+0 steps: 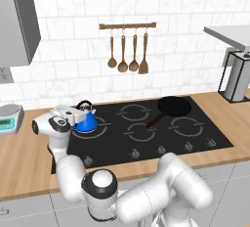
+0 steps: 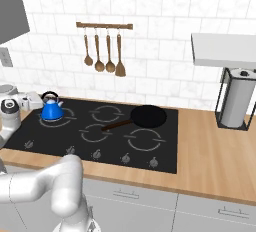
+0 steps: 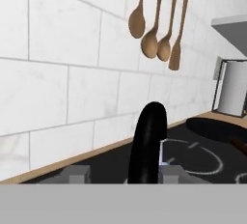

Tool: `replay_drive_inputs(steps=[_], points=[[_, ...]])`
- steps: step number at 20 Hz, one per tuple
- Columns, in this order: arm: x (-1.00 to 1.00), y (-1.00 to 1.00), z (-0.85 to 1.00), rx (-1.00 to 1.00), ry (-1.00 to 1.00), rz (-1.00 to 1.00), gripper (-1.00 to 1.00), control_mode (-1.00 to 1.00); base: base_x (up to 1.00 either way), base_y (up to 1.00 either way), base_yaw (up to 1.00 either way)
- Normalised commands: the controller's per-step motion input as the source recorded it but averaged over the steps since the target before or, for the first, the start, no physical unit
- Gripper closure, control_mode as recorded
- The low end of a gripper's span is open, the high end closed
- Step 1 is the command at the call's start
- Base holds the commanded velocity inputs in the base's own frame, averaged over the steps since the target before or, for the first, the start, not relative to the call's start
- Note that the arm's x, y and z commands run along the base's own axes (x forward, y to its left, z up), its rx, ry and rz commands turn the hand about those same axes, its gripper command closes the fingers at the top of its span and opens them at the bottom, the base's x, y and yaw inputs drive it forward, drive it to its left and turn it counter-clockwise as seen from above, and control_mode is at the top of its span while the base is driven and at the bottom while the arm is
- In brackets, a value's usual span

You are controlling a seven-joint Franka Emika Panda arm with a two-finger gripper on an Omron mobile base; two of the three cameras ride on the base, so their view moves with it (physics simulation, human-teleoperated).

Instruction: Pick the kettle from the counter and place it on a stove burner. Then turn the burner on.

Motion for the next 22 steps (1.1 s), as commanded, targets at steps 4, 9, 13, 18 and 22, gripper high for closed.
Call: replay_drive_inputs(steps=[4, 9, 13, 18, 22], points=[[-0.28, -0.08, 0.0, 0.0, -0.01, 0.0, -1.0, -1.0, 0.0, 0.0, 0.0], [-0.35, 0.0, 0.0, 0.0, -0.03, 0.0, -1.0, -1.0, 0.0, 0.0, 0.0], [-0.64, 0.0, 0.08, 0.0, -0.01, 0.0, -1.0, -1.0, 0.0, 0.0, 0.0], [-0.76, 0.0, 0.39, 0.0, -0.02, 0.0, -1.0, -1.0, 0.0, 0.0, 0.0], [-0.62, -0.05, 0.3, 0.01, 0.13, 0.0, -1.0, -1.0, 0.0, 0.0, 0.0]])
